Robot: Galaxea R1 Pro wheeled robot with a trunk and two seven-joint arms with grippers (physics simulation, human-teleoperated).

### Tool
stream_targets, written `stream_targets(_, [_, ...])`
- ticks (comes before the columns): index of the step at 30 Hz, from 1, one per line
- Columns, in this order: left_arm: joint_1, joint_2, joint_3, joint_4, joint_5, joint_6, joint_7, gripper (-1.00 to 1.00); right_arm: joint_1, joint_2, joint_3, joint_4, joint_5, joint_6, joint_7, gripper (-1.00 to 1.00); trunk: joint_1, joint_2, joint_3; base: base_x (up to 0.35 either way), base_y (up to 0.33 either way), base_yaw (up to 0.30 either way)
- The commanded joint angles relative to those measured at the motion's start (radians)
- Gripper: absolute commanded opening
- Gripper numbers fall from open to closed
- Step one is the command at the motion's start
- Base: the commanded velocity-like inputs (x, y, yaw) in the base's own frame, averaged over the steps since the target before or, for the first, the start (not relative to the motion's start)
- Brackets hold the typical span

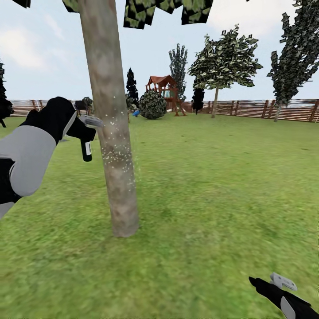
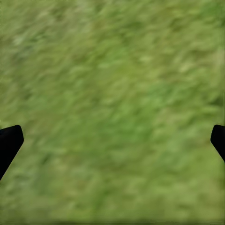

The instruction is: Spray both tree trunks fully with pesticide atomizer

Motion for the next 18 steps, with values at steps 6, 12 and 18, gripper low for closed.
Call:
stream_targets(6, [0.0, 0.0, 0.0, 0.003, -0.001, 0.0, 0.0, -1.0, 0.0, 0.0, 0.0, 0.0, 0.0, 0.0, 0.0, 1.0, 0.0, 0.0, 0.0, -0.01, 0.008, -0.2])
stream_targets(12, [-0.019, 0.001, -0.001, 0.0, -0.002, 0.0, 0.0, -1.0, 0.0, 0.0, 0.0, 0.0, 0.001, 0.0, 0.0, 1.0, 0.0, 0.0, 0.0, 0.0, 0.0, -0.046])
stream_targets(18, [-0.056, 0.05, -0.002, 0.004, -0.002, 0.0, 0.0, -1.0, 0.0, 0.0, 0.0, 0.0, 0.001, 0.0, 0.0, 1.0, 0.0, 0.0, 0.0, 0.0, 0.0, 0.0])
